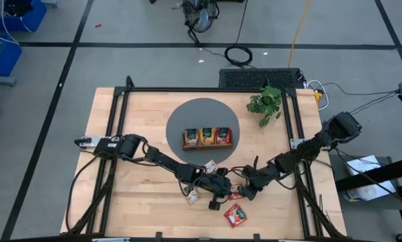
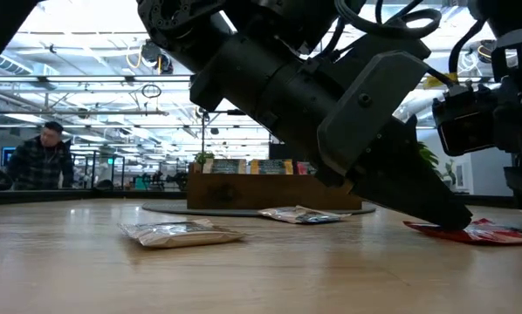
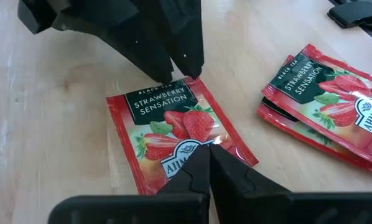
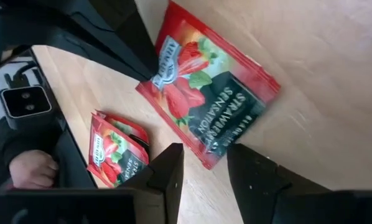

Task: Pick & Place Tea
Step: Put the red tea bag into the right section of the wooden organizer

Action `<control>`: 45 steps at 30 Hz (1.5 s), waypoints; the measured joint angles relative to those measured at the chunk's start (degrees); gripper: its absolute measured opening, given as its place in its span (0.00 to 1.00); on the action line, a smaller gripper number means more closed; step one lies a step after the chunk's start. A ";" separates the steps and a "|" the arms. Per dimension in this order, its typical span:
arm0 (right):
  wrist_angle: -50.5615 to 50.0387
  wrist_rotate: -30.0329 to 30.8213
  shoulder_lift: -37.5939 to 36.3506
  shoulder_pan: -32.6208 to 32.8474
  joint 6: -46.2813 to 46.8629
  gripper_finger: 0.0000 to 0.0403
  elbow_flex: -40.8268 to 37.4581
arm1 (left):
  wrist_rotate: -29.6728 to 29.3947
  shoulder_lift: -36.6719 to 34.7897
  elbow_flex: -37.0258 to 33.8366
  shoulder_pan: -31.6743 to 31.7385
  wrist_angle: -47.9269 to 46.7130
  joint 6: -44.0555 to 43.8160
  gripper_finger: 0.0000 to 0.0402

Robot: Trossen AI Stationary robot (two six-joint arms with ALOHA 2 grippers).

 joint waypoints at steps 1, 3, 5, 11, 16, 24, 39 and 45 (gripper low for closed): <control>-0.86 -0.32 -0.08 -0.35 0.02 0.29 0.07 | 0.07 0.00 0.00 0.00 -0.07 -0.01 0.03; -1.98 -1.49 -0.13 -1.05 0.04 0.29 0.16 | 0.11 0.00 0.04 -0.01 -0.53 -0.07 0.02; -2.16 -1.77 -0.15 -1.13 0.00 0.29 0.16 | 0.17 0.00 0.04 -0.02 -1.17 -0.11 0.01; -1.87 -0.15 -0.15 -0.99 -0.34 0.29 0.15 | 0.25 0.00 0.04 -0.05 -1.11 -0.04 0.02; 1.24 1.78 0.97 -0.94 -0.37 0.29 -0.02 | 1.59 0.04 -0.09 0.06 0.54 0.62 0.02; 5.84 2.98 4.22 -1.00 -1.53 0.27 0.16 | 3.32 0.13 -0.12 0.47 1.38 1.18 0.02; 2.97 2.07 3.96 -1.05 -4.40 0.14 0.36 | 1.56 -0.35 -0.07 -0.44 -0.22 2.05 0.03; 3.11 1.53 3.96 -1.05 -5.85 0.12 0.36 | 1.12 -0.39 -0.07 -0.42 -0.14 2.92 0.03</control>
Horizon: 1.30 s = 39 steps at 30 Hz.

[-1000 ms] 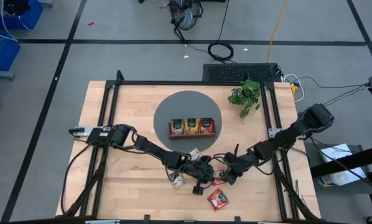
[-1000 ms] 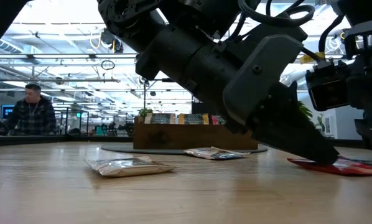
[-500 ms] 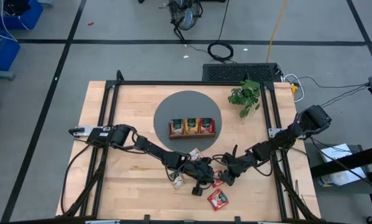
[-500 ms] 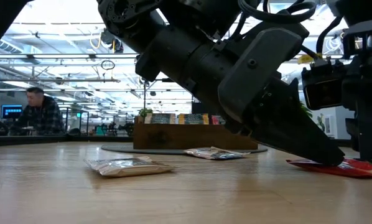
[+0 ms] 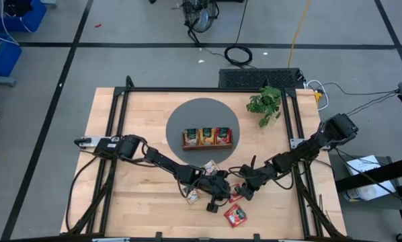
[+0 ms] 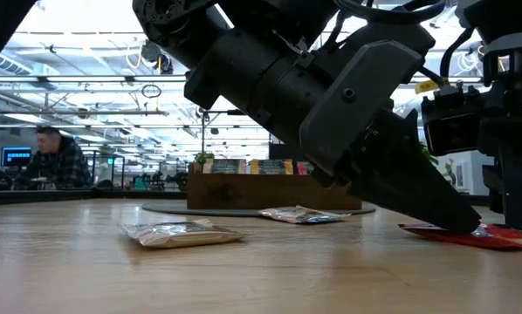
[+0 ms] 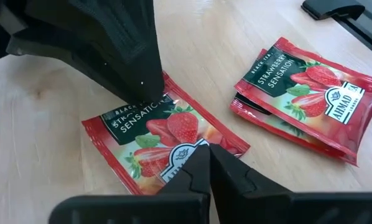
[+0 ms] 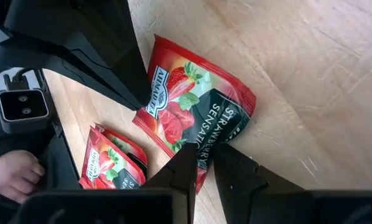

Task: Pick & Place Tea
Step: Put the red tea bag into the right section of the wooden organizer

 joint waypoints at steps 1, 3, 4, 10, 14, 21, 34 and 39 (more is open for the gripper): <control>0.00 -0.03 0.00 0.00 -0.50 0.11 0.00 | -0.37 -0.14 0.00 -0.02 -0.10 0.15 0.05; -0.06 0.22 0.00 -0.02 -1.16 0.07 -0.06 | -0.97 -0.44 0.00 -0.08 -0.58 1.31 0.09; -0.12 0.51 0.00 -0.01 -1.63 0.05 -0.08 | -0.99 -0.48 0.00 -0.08 -0.58 1.95 0.11; -0.43 2.94 -1.36 0.13 -6.48 0.00 -0.23 | -4.95 -3.24 -0.12 -1.17 -5.32 4.66 0.20; -2.26 4.62 -3.97 0.07 -8.30 0.00 -0.22 | -9.14 -5.65 -0.15 -2.26 -8.98 5.15 0.22; -2.69 5.64 -4.81 0.07 -7.66 0.00 -0.52 | -9.03 -6.38 -0.11 -3.09 -11.71 3.35 0.22; 3.72 5.90 -4.12 0.68 -1.95 0.23 -0.85 | -7.61 -4.59 0.02 -2.46 -12.42 0.02 0.22; 4.18 5.87 -2.25 0.35 0.39 0.32 -1.03 | -4.45 -2.67 0.13 -1.10 -8.07 -0.07 0.22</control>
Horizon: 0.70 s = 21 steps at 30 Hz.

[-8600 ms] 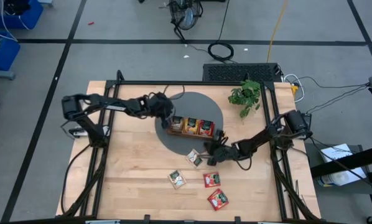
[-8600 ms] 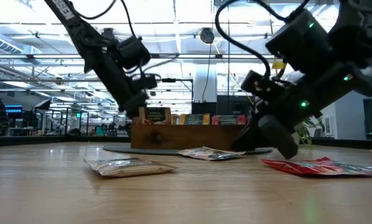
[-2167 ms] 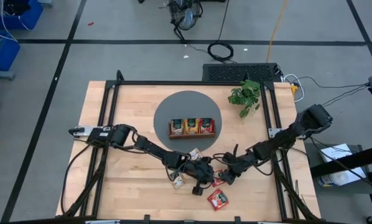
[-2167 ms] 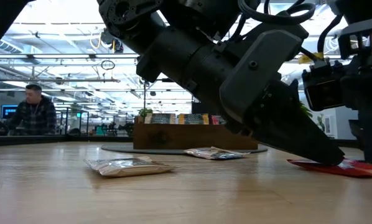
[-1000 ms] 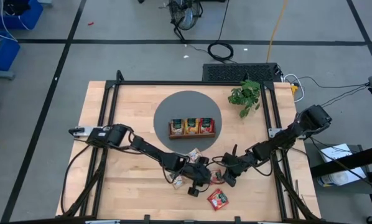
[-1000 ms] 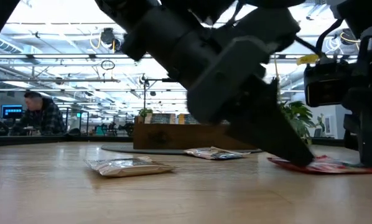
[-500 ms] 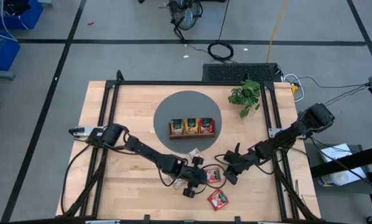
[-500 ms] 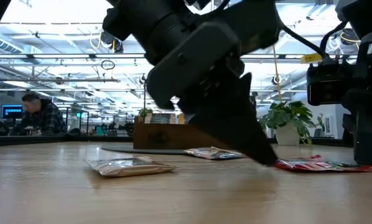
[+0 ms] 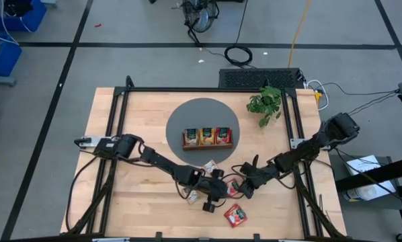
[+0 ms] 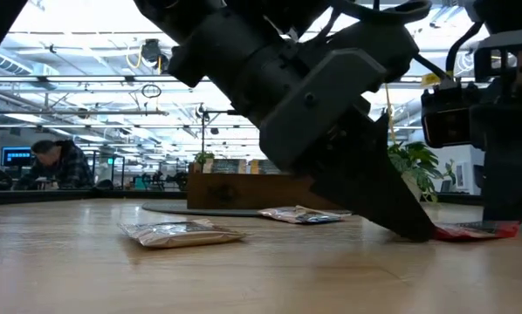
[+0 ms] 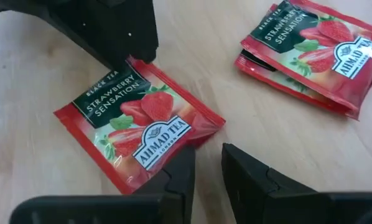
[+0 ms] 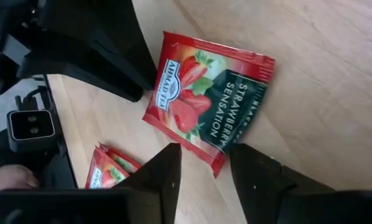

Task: Pick & Place Tea
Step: Put the red tea bag into the right section of the wooden organizer

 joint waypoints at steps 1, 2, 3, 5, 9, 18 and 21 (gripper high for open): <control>-0.24 -0.04 0.02 -0.06 0.02 0.33 0.02 | 0.47 0.03 0.00 0.30 0.41 0.06 0.22; -0.23 -0.07 0.16 -0.06 0.06 0.33 0.00 | 0.95 0.05 0.00 0.50 0.52 0.13 0.22; -0.15 -0.05 0.46 -0.08 0.25 0.34 0.02 | 1.33 0.05 0.00 0.70 0.73 0.10 0.22; -0.54 -0.13 0.68 -0.30 0.49 0.33 0.09 | 1.47 0.09 0.00 0.94 0.82 0.12 0.22; -2.27 -0.20 0.68 -0.45 0.56 0.31 0.19 | 1.95 0.22 -0.02 1.31 1.20 0.16 0.22; -2.06 0.21 0.68 -0.45 -1.86 0.20 -0.33 | 2.56 1.99 -0.02 1.37 4.37 0.23 0.22; -1.86 1.02 0.70 -0.52 -3.45 0.13 -0.48 | 2.80 1.99 -0.02 1.39 4.10 0.21 0.22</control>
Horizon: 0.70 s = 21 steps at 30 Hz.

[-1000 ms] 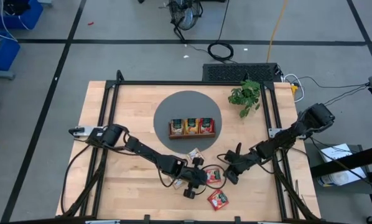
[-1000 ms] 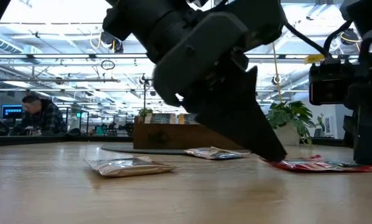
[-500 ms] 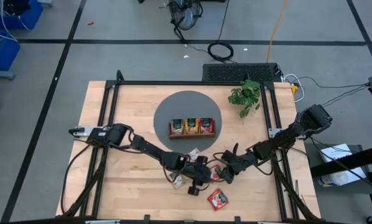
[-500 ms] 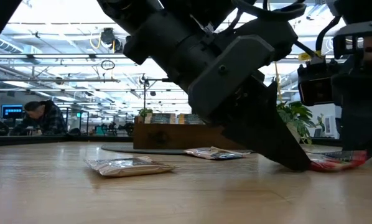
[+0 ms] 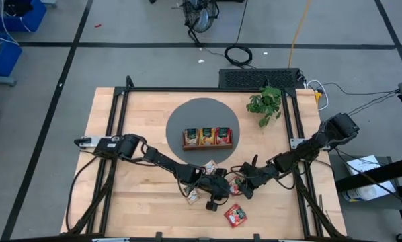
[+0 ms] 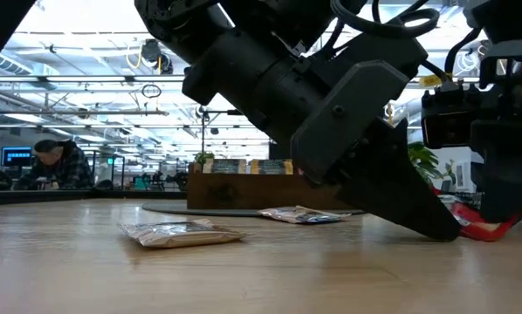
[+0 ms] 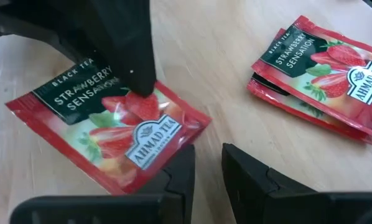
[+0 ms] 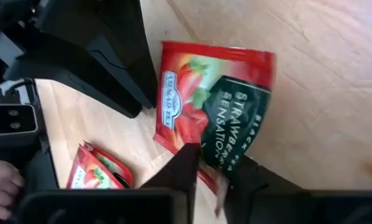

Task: Pick & Place Tea
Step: Put the red tea bag into the right section of the wooden organizer

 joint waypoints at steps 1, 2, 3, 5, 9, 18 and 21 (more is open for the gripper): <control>0.14 0.01 0.02 -0.10 -0.78 0.10 -0.05 | 0.00 0.00 0.00 0.00 -0.05 0.00 0.22; 0.17 0.08 0.05 -0.17 -1.60 0.07 -0.07 | 0.00 0.00 0.00 0.00 -0.06 0.00 0.22; 0.31 0.30 0.07 -0.18 -2.63 0.04 -0.11 | 0.07 0.00 0.00 0.00 -0.07 0.00 0.22; 0.79 0.82 0.13 -0.18 -5.43 0.01 -0.16 | 0.16 0.00 0.00 0.00 -0.05 0.03 0.22; 1.73 1.40 -0.10 -0.18 -7.54 0.01 -0.14 | 0.28 -0.78 0.04 -0.17 -2.76 0.26 0.22; 0.92 0.69 -7.15 -2.01 -17.52 0.00 1.38 | -3.61 -9.33 -0.35 -3.76 -22.81 -0.13 0.22; -7.56 1.61 -11.91 -4.36 -22.67 0.00 4.26 | -10.38 -12.67 -0.26 -6.44 -27.93 -0.31 0.22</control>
